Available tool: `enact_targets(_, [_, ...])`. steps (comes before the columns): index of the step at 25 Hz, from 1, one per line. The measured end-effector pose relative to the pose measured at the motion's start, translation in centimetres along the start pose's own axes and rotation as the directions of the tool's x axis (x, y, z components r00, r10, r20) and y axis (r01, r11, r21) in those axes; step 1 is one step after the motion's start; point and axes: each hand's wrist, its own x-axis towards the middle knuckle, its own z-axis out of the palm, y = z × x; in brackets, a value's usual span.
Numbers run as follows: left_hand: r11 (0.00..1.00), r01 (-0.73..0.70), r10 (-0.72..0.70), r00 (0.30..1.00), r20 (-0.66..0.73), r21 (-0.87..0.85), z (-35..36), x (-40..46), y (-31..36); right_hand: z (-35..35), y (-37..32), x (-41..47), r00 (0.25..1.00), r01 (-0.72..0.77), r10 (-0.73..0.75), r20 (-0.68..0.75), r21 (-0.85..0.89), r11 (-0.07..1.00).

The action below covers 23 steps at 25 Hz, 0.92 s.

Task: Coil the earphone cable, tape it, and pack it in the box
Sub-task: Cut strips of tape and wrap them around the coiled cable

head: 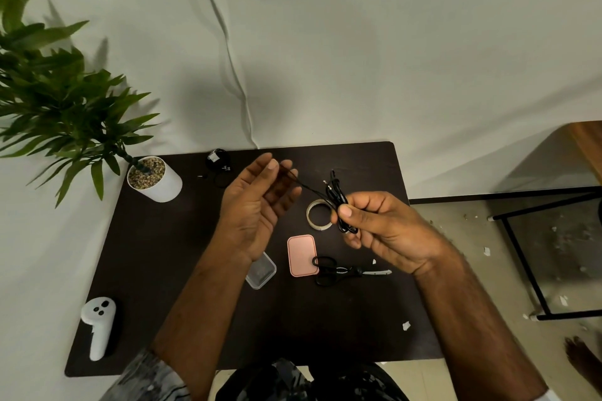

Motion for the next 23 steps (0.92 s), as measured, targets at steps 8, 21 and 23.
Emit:
enact_targets(8, [0.342, -0.156, -0.048, 0.982, 0.183, 0.927, -0.8, -0.7, -0.4, -0.5, -0.6, 0.0, 1.000, 0.015, -0.017, -0.018, -0.084, 0.996])
enact_targets(21, [0.779, -0.157, -0.095, 0.927, 0.362, 0.607, 0.8, -1.0, -2.3, 0.0, -0.6, 0.6, 1.000, -0.024, 0.025, 0.006, -0.110, 0.994])
enact_targets(23, [0.810, -0.130, -0.094, 0.933, 0.346, 0.571, 0.7, -0.9, -2.9, 0.0, -0.4, 0.7, 0.999, -0.040, 0.038, -0.030, -0.081, 0.996])
